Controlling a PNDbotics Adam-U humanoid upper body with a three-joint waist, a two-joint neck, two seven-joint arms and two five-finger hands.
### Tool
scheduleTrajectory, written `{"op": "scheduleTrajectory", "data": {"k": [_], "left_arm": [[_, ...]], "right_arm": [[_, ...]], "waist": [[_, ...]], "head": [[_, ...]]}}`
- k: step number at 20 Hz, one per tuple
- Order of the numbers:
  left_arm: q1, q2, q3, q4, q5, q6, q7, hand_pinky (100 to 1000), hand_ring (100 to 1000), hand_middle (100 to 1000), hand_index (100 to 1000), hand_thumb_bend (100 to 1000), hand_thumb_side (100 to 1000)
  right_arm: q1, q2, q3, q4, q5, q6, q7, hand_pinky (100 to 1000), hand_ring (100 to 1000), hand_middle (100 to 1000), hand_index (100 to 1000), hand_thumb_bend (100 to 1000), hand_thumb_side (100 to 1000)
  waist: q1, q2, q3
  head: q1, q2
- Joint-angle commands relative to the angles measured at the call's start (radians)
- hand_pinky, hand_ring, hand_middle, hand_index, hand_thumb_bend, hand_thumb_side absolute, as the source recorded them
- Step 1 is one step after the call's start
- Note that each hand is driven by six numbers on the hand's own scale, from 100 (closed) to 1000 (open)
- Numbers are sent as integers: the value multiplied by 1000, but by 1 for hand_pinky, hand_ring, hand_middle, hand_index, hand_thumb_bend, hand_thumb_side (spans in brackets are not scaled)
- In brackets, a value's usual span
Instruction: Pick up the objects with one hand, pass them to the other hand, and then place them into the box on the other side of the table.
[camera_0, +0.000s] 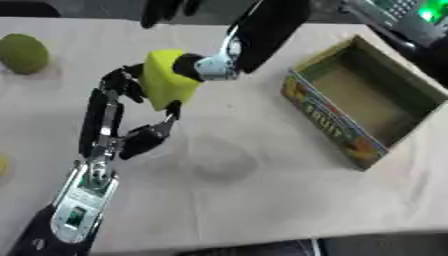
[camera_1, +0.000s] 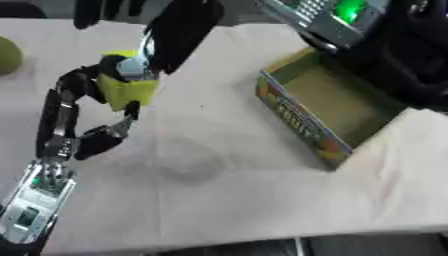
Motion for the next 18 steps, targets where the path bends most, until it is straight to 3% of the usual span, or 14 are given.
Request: {"op": "scheduleTrajectory", "data": {"k": [1,8,12,18], "left_arm": [[-14,-5,6,-11,10,-7,4,471,487,435,511,100,214],[-15,2,5,-24,11,-6,0,472,489,437,515,100,206],[-15,5,-1,-45,-5,-11,-5,474,491,437,515,100,186],[-10,8,-9,-69,-28,-14,-13,474,491,437,515,100,175]], "right_arm": [[-3,-11,-5,-9,24,-29,54,908,955,858,859,280,396],[15,-15,-5,-9,67,-97,101,909,949,781,866,442,351],[28,-15,-10,-9,114,-124,90,905,925,740,870,444,315],[45,-18,-20,-9,173,-118,34,891,893,737,888,439,289]], "waist": [[-11,-26,-1],[-13,-24,-3],[-13,-21,-3],[-12,-17,-3]], "head": [[1,-2],[0,-2],[1,-2],[1,-2]]}}
